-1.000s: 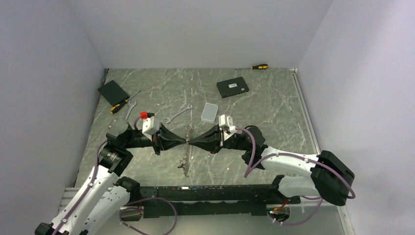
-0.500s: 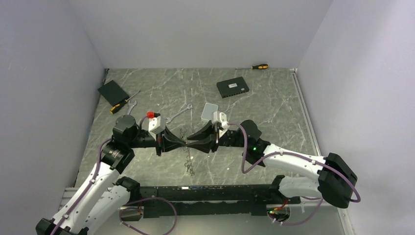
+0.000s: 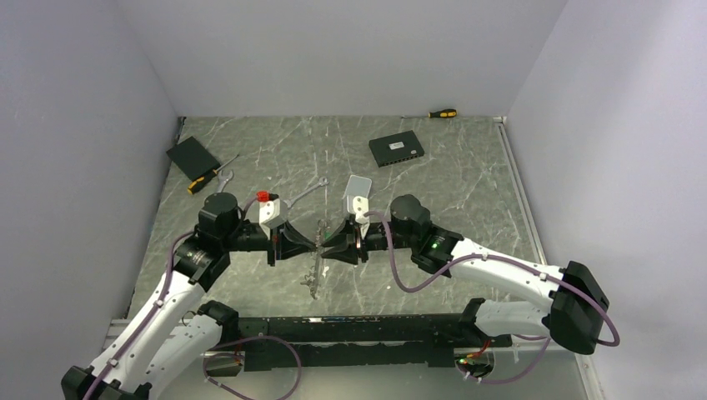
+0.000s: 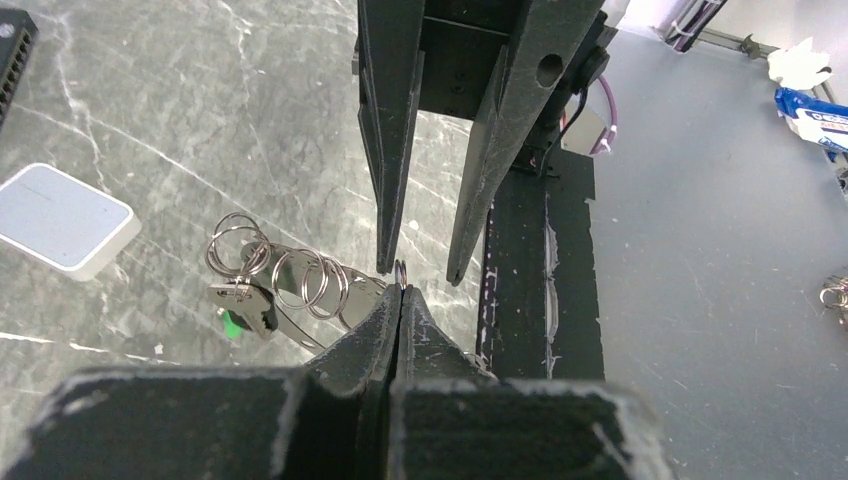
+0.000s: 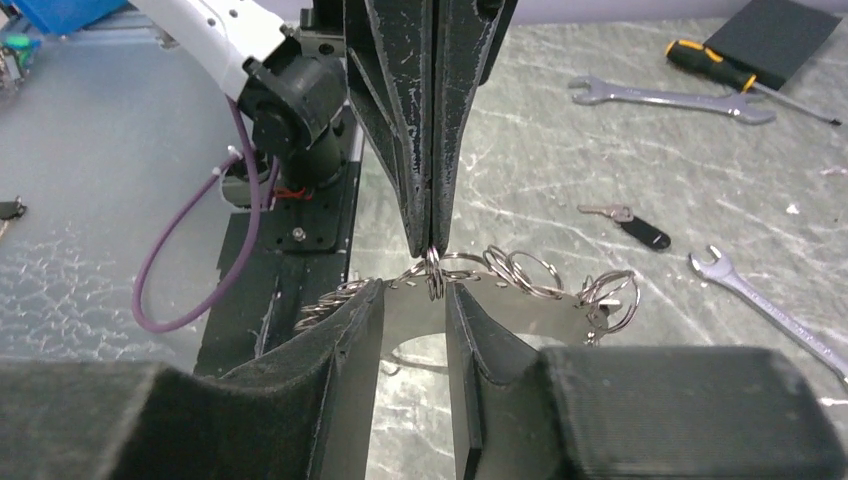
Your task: Put the keys on the keyring
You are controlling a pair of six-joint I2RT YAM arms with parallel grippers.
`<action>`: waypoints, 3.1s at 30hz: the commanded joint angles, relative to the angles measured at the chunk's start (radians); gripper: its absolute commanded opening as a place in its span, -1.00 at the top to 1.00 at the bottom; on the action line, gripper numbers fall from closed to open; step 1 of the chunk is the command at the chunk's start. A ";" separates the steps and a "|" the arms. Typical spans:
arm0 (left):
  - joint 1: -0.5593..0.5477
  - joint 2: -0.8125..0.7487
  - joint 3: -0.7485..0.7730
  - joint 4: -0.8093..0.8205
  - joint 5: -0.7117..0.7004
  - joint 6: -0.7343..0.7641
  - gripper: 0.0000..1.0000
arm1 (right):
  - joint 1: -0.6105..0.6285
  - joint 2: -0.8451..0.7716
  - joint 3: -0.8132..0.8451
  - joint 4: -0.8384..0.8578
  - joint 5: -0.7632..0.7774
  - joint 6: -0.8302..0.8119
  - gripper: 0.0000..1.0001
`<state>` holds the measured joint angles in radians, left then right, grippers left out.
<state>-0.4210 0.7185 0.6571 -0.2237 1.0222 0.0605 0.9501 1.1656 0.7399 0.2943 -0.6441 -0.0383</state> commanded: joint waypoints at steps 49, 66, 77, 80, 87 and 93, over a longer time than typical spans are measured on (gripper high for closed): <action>-0.001 -0.147 -0.005 0.146 -0.106 -0.137 0.16 | 0.032 -0.034 -0.171 0.603 0.114 0.230 1.00; 0.008 -0.160 -0.032 0.251 -0.059 -0.197 0.39 | 0.032 -0.012 -0.207 0.839 0.154 0.284 1.00; 0.011 -0.170 -0.040 0.285 -0.040 -0.213 0.43 | 0.033 0.011 -0.190 0.826 0.156 0.289 1.00; 0.013 -0.166 -0.041 0.285 -0.031 -0.213 0.48 | 0.035 0.012 -0.187 0.821 0.165 0.287 1.00; 0.012 -0.155 -0.034 0.272 -0.007 -0.206 0.61 | 0.039 0.010 -0.167 0.791 0.213 0.303 1.00; 0.013 -0.152 -0.034 0.270 -0.012 -0.211 0.65 | 0.048 0.009 -0.164 0.788 0.243 0.308 1.00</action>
<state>-0.4114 0.5606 0.6201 0.0200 0.9730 -0.1406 0.9920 1.1839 0.5224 1.0183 -0.4511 0.2558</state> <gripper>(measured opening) 0.178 0.017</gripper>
